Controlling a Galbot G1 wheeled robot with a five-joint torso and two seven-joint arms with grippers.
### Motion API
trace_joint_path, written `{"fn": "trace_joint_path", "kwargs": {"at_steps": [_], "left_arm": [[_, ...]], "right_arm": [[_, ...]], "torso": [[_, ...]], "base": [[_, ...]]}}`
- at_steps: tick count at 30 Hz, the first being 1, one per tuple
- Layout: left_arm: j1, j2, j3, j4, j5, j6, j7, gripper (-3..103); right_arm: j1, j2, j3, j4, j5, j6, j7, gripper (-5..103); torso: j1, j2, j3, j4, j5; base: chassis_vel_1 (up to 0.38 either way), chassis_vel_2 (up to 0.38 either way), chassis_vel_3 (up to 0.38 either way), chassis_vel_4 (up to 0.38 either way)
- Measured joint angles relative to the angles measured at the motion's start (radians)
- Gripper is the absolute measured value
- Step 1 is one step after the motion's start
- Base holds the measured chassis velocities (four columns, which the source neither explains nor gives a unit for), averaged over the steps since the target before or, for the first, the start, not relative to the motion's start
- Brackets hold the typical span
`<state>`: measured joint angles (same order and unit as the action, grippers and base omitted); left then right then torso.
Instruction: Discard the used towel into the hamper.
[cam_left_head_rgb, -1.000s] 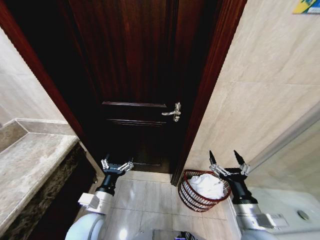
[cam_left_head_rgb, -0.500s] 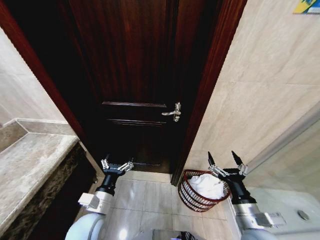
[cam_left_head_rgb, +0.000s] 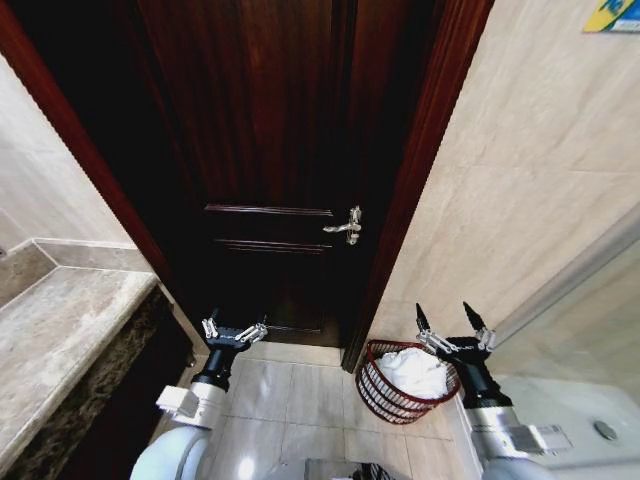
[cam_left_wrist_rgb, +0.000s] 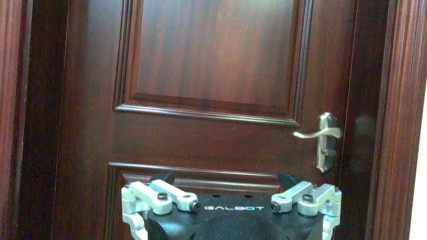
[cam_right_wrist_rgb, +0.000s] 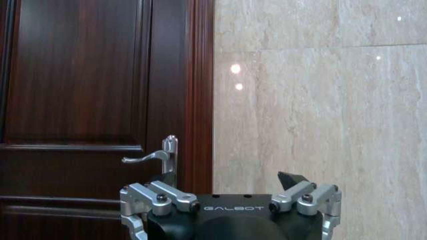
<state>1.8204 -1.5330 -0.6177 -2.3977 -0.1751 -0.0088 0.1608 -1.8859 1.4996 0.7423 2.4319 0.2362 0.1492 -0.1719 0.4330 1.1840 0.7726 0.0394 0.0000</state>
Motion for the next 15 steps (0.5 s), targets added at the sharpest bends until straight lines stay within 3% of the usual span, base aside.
{"fn": "trace_joint_path", "kwargs": {"at_steps": [7,15], "left_arm": [[0.0,0.0,0.0,0.0,0.0,0.0,0.0,99],[0.0,0.0,0.0,0.0,0.0,0.0,0.0,99]], "right_arm": [[0.0,0.0,0.0,0.0,0.0,0.0,0.0,100],[0.0,0.0,0.0,0.0,0.0,0.0,0.0,100]], "torso": [[0.019,0.043,0.023,0.0,0.0],[0.024,0.053,0.029,0.0,0.0]], "base": [[0.0,0.0,0.0,0.0],[0.0,0.0,0.0,0.0]]}}
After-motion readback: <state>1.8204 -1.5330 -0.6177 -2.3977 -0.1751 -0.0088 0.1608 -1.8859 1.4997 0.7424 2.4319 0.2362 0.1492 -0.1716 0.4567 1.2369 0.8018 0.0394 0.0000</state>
